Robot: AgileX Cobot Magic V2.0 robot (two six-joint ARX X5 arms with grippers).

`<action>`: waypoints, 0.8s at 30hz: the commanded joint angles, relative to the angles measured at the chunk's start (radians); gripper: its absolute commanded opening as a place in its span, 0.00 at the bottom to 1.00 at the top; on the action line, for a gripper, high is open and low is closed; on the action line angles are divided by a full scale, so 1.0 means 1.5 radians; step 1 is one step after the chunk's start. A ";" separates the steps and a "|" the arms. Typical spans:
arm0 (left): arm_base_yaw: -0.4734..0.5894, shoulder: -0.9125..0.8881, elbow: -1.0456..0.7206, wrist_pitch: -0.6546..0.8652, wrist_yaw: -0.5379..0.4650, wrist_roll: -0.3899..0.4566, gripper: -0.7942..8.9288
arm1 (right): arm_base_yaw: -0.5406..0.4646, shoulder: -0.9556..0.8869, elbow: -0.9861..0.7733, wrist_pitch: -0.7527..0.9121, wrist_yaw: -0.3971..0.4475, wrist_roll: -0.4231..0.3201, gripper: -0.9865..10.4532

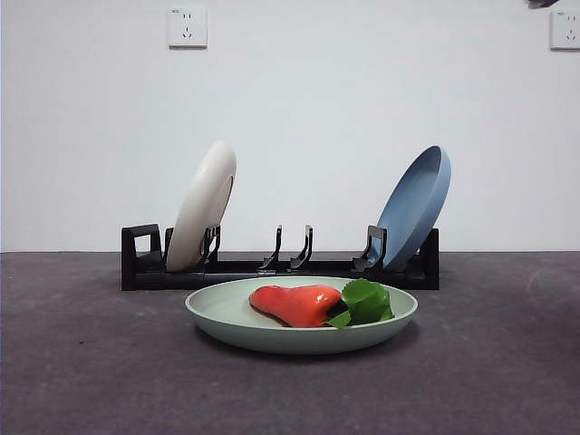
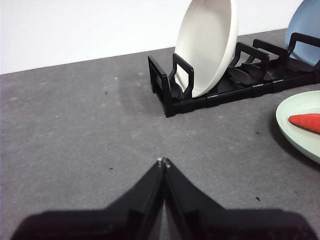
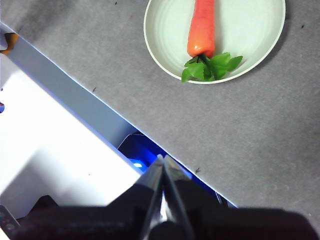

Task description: Take the green plate from the plate rack,put the plate on the table,take the carrot from the table,put the carrot in the plate

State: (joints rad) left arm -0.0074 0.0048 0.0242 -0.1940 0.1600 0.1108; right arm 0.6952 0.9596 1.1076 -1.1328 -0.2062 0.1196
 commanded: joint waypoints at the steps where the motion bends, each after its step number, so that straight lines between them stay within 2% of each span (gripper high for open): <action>1: 0.002 -0.002 -0.008 -0.003 0.000 -0.005 0.08 | 0.000 -0.001 -0.002 0.001 0.002 -0.003 0.09; 16: 0.002 -0.002 -0.008 -0.003 0.000 -0.005 0.08 | -0.004 -0.005 -0.002 0.003 0.002 -0.003 0.09; 17: 0.002 -0.002 -0.008 -0.003 0.000 -0.005 0.08 | -0.015 -0.014 -0.002 0.001 0.012 -0.006 0.09; 20: 0.002 -0.002 -0.008 -0.003 0.000 -0.005 0.08 | -0.054 -0.048 -0.003 0.024 0.038 -0.054 0.09; 24: 0.002 -0.002 -0.008 -0.003 0.000 -0.005 0.08 | -0.139 -0.115 -0.025 0.144 0.032 -0.056 0.09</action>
State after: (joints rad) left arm -0.0074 0.0048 0.0242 -0.1940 0.1600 0.1108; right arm 0.5140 0.8036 1.0908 -0.9604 -0.1570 0.0547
